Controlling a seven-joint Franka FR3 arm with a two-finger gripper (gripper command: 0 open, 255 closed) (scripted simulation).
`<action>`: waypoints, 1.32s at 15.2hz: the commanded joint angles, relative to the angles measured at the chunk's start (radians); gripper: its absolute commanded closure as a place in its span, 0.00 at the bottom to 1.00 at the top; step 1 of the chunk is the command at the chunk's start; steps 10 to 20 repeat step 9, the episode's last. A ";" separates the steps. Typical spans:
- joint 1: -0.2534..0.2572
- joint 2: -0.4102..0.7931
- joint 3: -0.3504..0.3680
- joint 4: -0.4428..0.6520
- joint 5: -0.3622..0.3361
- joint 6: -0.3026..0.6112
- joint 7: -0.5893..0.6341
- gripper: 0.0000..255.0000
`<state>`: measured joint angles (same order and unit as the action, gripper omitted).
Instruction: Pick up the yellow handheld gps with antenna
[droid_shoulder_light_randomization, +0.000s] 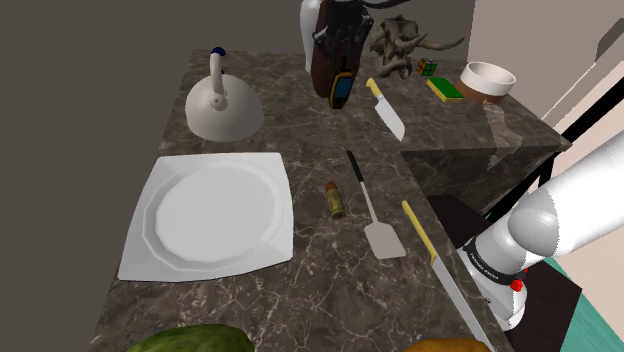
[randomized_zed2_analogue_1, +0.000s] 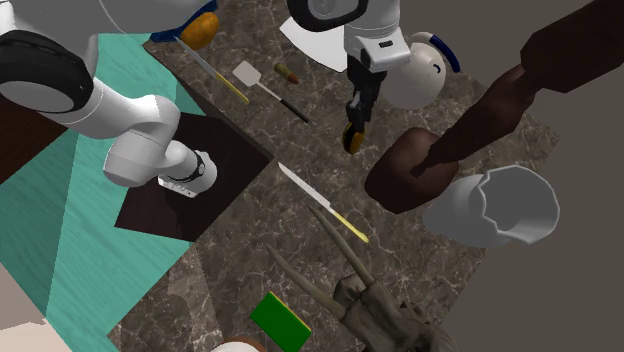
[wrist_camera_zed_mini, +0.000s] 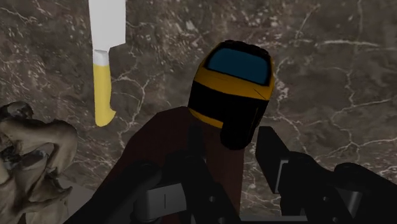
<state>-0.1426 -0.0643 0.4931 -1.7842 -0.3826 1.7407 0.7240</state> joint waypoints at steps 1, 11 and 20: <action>-0.001 0.004 0.000 0.031 0.000 -0.025 -0.010 1.00; 0.002 0.018 0.005 0.126 -0.004 -0.105 -0.034 1.00; 0.002 0.018 0.005 0.126 -0.004 -0.105 -0.034 1.00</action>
